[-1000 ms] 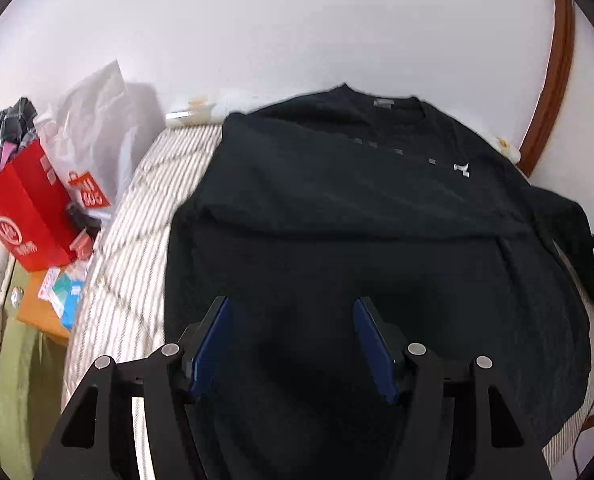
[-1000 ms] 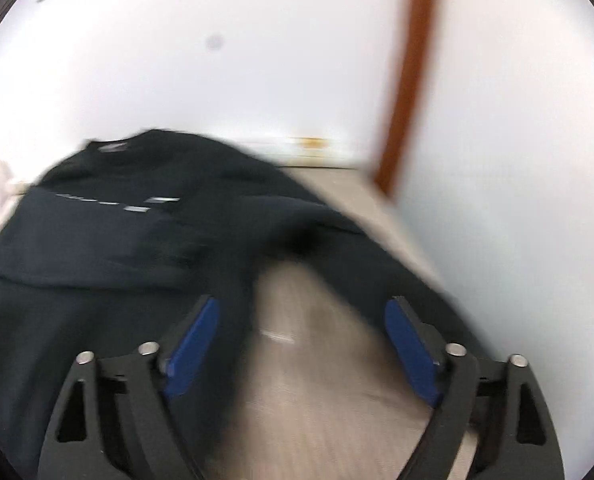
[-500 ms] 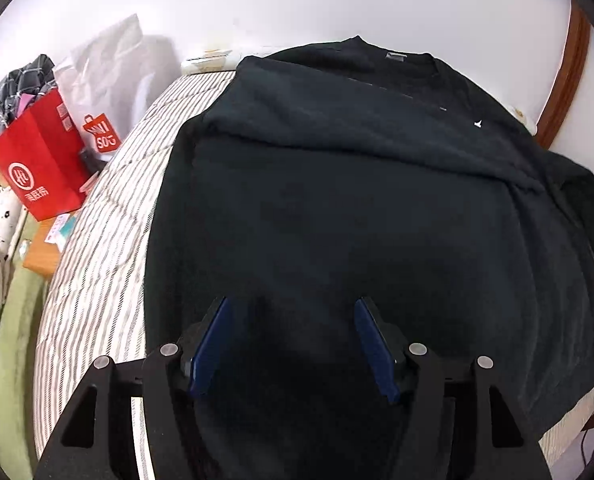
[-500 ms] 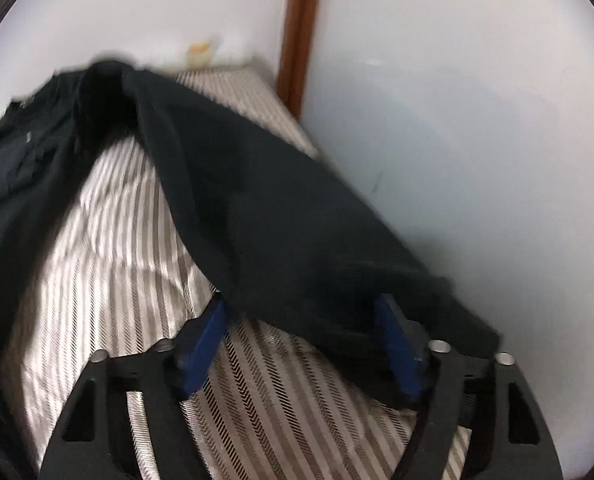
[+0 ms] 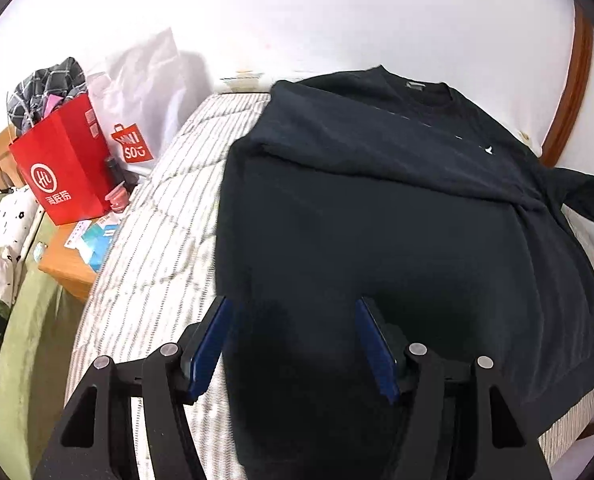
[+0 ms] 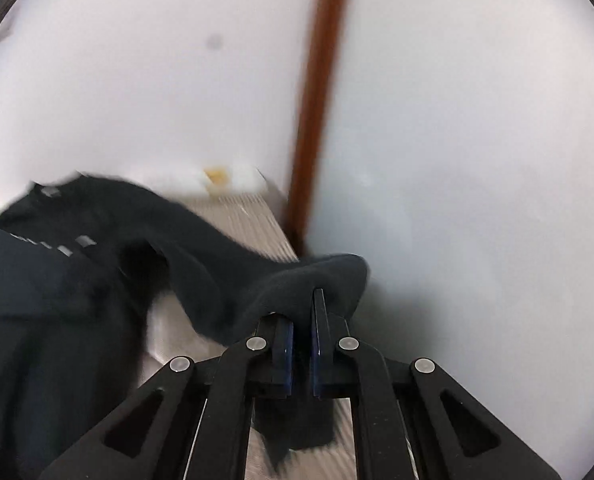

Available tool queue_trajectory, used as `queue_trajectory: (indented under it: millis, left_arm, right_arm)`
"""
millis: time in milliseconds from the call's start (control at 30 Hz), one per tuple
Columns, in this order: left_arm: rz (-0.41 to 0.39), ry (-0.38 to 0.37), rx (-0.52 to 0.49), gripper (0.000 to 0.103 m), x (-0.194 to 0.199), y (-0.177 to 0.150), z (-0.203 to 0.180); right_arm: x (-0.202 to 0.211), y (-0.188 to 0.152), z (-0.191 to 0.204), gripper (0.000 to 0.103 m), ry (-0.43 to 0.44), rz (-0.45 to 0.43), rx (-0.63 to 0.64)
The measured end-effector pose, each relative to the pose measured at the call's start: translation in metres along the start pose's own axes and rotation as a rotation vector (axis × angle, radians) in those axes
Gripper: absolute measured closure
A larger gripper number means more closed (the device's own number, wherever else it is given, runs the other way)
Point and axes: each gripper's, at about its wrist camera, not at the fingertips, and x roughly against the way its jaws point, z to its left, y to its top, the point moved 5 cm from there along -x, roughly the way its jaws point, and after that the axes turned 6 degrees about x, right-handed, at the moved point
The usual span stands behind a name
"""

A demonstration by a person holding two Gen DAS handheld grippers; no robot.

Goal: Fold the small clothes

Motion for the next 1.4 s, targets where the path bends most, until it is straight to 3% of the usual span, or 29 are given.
queue_trajectory:
  millis: [167,300,433,567,633,767,800,867,933,967,1200,1300,1400]
  left_arm:
    - [0.001,-0.012,0.015,0.041,-0.003,-0.002,0.018]
    - [-0.001,-0.030,0.044,0.041,-0.005,-0.005,0.037]
    - [-0.011,-0.045,0.049,0.040,-0.005,-0.006,0.049]
    - [-0.024,-0.020,0.032,0.036,-0.007,-0.007,0.055]
    - [-0.003,-0.032,0.031,0.036,-0.009,-0.009,0.055]
    - [-0.002,-0.033,0.014,0.035,-0.007,-0.011,0.057]
    - [0.000,-0.029,0.004,0.034,-0.007,-0.011,0.056]
    - [0.015,-0.022,-0.012,0.034,-0.008,-0.012,0.055]
    - [0.025,-0.017,-0.026,0.034,-0.007,-0.013,0.053]
    - [0.024,-0.020,-0.029,0.034,-0.006,-0.013,0.052]
    - [0.024,-0.056,-0.058,0.034,-0.002,-0.011,0.016]
    - [0.017,-0.098,-0.096,0.034,0.001,-0.006,-0.017]
    - [0.013,-0.125,-0.147,0.034,0.001,0.001,-0.053]
  right_arm:
    - [0.031,0.062,0.079,0.097,0.112,-0.085,0.063]
    - [0.048,0.101,0.169,0.097,0.210,-0.135,0.129]
    - [0.069,0.115,0.251,0.097,0.318,-0.164,0.201]
    - [0.066,0.108,0.347,0.096,0.372,-0.201,0.369]
    - [0.047,0.097,0.385,0.096,0.379,-0.170,0.431]
    - [-0.006,0.072,0.434,0.096,0.390,0.010,0.455]
    - [-0.014,0.066,0.438,0.094,0.393,0.042,0.454]
    - [-0.023,0.055,0.436,0.074,0.400,0.089,0.459]
    - [-0.029,0.045,0.421,0.024,0.412,0.093,0.442]
    - [-0.030,0.043,0.415,0.019,0.411,0.088,0.438]
    - [0.015,0.039,0.351,0.018,0.494,0.015,0.389]
    - [0.029,0.029,0.311,0.017,0.480,-0.036,0.363]
    - [0.018,0.014,0.276,0.017,0.440,-0.016,0.288]
